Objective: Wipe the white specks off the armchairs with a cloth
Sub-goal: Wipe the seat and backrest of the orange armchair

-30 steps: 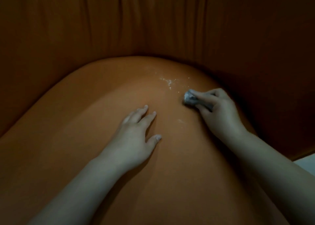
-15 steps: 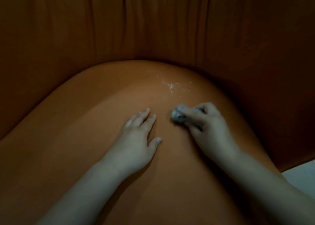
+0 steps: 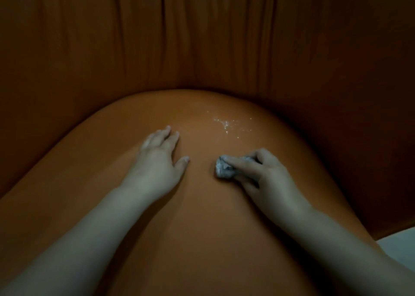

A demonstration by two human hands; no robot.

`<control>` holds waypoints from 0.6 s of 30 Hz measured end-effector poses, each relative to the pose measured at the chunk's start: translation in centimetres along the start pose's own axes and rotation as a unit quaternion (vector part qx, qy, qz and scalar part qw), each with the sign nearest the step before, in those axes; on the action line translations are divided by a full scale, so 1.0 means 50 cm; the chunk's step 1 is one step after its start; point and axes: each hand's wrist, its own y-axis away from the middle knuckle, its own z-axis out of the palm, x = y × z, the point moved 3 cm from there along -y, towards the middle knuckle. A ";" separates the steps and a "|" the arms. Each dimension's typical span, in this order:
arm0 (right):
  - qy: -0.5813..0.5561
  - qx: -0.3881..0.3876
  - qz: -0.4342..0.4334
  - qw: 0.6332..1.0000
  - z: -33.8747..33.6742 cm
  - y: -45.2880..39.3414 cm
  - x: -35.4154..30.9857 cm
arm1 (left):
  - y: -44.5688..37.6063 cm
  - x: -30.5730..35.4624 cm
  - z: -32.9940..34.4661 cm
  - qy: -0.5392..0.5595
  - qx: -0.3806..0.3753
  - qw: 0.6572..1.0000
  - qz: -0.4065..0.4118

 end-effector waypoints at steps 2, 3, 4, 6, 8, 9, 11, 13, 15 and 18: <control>0.025 0.039 0.028 0.999 -0.013 -0.047 0.041 | -0.035 -0.018 -0.010 -0.040 -0.006 0.999 -0.001; 0.030 0.064 0.062 0.996 -0.020 -0.075 0.066 | -0.047 -0.022 -0.010 -0.056 -0.007 0.998 0.001; 0.015 0.087 0.108 0.990 -0.027 -0.101 0.089 | -0.055 -0.024 -0.008 -0.070 -0.005 0.998 0.005; -0.020 0.115 0.175 0.978 -0.026 -0.137 0.112 | -0.058 -0.023 0.003 -0.091 0.010 0.996 0.011; -0.015 0.115 0.136 0.984 -0.009 -0.149 0.097 | -0.056 -0.024 0.013 -0.101 0.028 0.994 0.014; -0.008 0.109 0.102 0.989 0.002 -0.148 0.086 | -0.055 -0.026 0.016 -0.103 0.035 0.994 0.016; -0.006 0.110 0.081 0.991 0.006 -0.152 0.080 | -0.058 -0.031 0.020 -0.104 0.045 0.993 0.019; -0.013 0.136 0.136 0.981 -0.009 -0.178 0.111 | -0.061 -0.034 0.027 -0.105 0.049 0.993 0.021; -0.026 0.141 0.198 0.970 -0.015 -0.203 0.130 | -0.060 -0.037 0.036 -0.103 0.052 0.993 0.020; -0.029 0.105 0.128 0.986 0.011 -0.203 0.085 | -0.060 -0.040 0.041 -0.104 0.060 0.993 0.018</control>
